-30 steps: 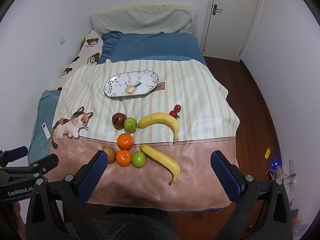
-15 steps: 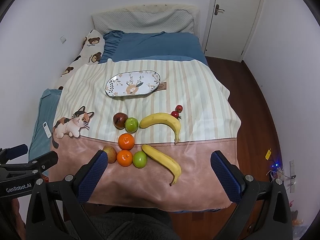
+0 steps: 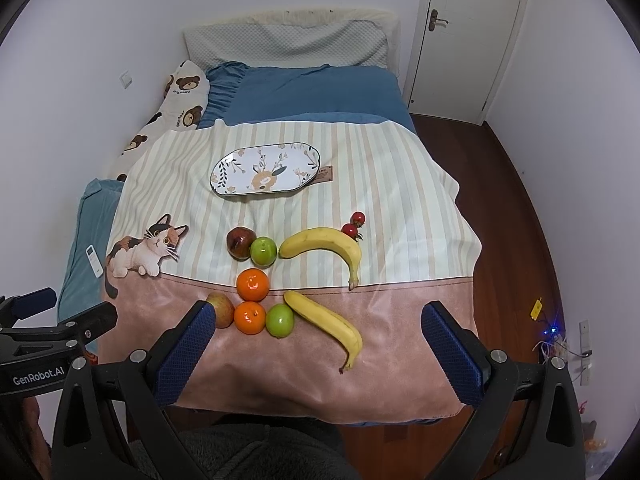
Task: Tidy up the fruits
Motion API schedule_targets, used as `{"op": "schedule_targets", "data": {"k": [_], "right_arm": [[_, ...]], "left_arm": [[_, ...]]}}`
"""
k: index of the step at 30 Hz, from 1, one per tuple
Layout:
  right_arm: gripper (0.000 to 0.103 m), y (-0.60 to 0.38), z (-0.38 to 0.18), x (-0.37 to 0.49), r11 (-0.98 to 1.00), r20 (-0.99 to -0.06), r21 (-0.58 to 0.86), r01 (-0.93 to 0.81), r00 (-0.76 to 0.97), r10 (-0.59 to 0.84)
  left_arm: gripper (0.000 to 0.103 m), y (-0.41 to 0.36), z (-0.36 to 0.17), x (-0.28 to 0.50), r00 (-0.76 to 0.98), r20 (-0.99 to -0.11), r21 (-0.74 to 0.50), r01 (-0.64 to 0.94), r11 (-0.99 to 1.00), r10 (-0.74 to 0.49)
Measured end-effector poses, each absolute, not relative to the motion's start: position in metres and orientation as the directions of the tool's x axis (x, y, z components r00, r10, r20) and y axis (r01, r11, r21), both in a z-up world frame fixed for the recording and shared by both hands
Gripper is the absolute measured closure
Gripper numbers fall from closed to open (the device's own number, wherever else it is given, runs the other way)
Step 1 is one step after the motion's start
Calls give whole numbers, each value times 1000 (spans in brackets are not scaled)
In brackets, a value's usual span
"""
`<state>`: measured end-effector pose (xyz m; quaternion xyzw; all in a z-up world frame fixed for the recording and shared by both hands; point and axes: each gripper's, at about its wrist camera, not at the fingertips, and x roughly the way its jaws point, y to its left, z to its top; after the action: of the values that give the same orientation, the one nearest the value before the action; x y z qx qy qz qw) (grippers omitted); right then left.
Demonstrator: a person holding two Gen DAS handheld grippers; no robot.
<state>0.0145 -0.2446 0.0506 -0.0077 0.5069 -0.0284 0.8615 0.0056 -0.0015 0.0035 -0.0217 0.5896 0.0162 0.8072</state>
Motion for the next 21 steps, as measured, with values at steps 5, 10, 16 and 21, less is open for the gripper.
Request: {"op": "schedule_targets", "data": {"k": [5,10,16,21], "right_arm": [[0,-245,52,15,998,-873,-41,41,485,-56],[0,-245,53,16,998,-872,-40,43,486,-56],[0,-244,54,17,998,-873,-38,45,485,-55],[0,-245,53,17,998,-873,-37,47,484,-56]], "left_arm": [[0,4,7,11,303,-953,-20,-53,998,-3],[0,4,7,10,303,-953,-19,-49,999,-3],[0,3,9,11,304,-953,-18,-49,999,-2],[0,4,9,11,307,-952,-17,-48,999,-1]]}}
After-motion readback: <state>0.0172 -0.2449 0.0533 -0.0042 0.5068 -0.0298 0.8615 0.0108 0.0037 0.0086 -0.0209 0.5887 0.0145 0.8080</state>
